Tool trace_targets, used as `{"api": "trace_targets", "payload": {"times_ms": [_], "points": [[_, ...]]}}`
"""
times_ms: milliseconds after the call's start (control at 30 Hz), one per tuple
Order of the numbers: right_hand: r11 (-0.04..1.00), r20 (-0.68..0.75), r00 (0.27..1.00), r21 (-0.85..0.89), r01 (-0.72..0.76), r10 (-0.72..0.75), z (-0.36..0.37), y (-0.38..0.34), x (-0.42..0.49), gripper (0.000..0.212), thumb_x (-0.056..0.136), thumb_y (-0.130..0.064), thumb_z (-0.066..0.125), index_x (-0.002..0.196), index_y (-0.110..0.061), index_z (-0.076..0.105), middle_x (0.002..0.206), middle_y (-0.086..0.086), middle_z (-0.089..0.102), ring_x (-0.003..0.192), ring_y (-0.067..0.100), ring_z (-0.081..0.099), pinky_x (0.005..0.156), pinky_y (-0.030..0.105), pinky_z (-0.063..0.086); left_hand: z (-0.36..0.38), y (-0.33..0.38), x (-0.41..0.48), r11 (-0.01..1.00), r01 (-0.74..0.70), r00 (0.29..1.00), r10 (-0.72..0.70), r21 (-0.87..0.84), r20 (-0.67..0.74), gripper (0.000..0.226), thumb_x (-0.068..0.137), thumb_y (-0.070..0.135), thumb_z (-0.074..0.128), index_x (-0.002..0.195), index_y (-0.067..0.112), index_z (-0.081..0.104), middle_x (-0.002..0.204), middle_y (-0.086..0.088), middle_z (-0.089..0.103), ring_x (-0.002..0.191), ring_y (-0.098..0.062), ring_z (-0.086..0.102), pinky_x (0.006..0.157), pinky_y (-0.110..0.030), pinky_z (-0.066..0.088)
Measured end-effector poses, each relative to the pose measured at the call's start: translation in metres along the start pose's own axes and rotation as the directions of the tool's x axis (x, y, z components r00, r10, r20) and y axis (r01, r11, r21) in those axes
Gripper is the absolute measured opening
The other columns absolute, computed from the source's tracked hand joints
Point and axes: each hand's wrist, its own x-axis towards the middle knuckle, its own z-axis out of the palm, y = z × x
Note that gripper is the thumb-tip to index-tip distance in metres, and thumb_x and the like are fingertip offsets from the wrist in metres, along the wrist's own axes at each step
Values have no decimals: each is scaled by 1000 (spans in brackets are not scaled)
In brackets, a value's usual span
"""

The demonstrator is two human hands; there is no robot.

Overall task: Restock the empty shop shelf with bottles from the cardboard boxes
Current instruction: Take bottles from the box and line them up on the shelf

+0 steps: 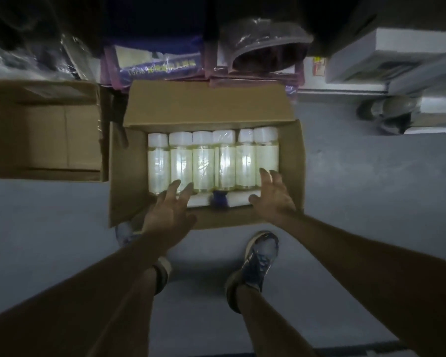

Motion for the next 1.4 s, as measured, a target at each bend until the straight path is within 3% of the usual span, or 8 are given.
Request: {"api": "trace_targets", "payload": {"times_ms": [333,533,633,767,1033,1233,1300,1400], "points": [[972,-196,965,192,-137,175,34,30,122,110,90,-38,75,169,-39,-2,167,13,22,149,40,34,114,52,44,67,-15,104,998,-61,997,61,1,-48,87,102,41,66,170,37,12,177,-7,11,155,-34,30,107,-55,53],[962,-293,942,260,-85,162,54,28,134,116,87,-38,80,167,-50,-3,164,15,19,149,40,31,117,54,42,81,-3,154,977,32,999,-38,-211,-23,89,100,31,66,172,35,12,175,-16,13,159,-42,22,125,-53,33],[957,-325,928,277,-90,182,61,26,141,118,86,-39,78,162,-56,-10,161,14,19,146,37,35,111,53,49,84,10,165,958,41,994,-68,-283,-88,90,96,24,64,172,32,14,170,-19,17,154,-40,28,121,-49,40],[969,-395,900,229,-97,184,72,28,148,119,84,-39,75,158,-60,-16,162,16,18,144,38,37,110,55,49,98,28,171,977,80,987,-105,-198,-119,92,102,45,62,173,27,5,173,-31,4,161,-49,8,130,-55,26],[974,-430,888,213,-73,160,75,42,156,117,87,-34,76,159,-60,-12,160,14,26,110,28,54,90,47,54,113,44,188,972,186,966,-207,-142,-153,91,103,45,56,171,33,-3,170,-39,-7,159,-58,1,125,-60,34],[966,-372,921,257,-20,118,66,55,155,114,90,-28,73,157,-65,-12,162,11,27,91,19,41,77,40,44,108,36,188,962,158,974,-190,-221,-127,87,106,37,58,172,36,1,171,-36,-7,160,-56,-2,130,-58,22],[960,-354,930,279,-1,104,63,59,154,112,91,-27,71,159,-63,-10,162,8,28,95,22,45,80,39,43,108,34,189,956,145,976,-180,-256,-119,85,107,36,56,171,39,1,171,-35,-10,160,-55,4,129,-57,27],[948,-343,936,318,37,79,62,65,153,109,92,-29,71,161,-61,-7,162,4,29,115,34,54,87,42,45,107,22,194,946,111,982,-152,-304,-113,82,107,33,52,168,48,-1,172,-35,-7,147,-49,45,114,-47,48]]}}
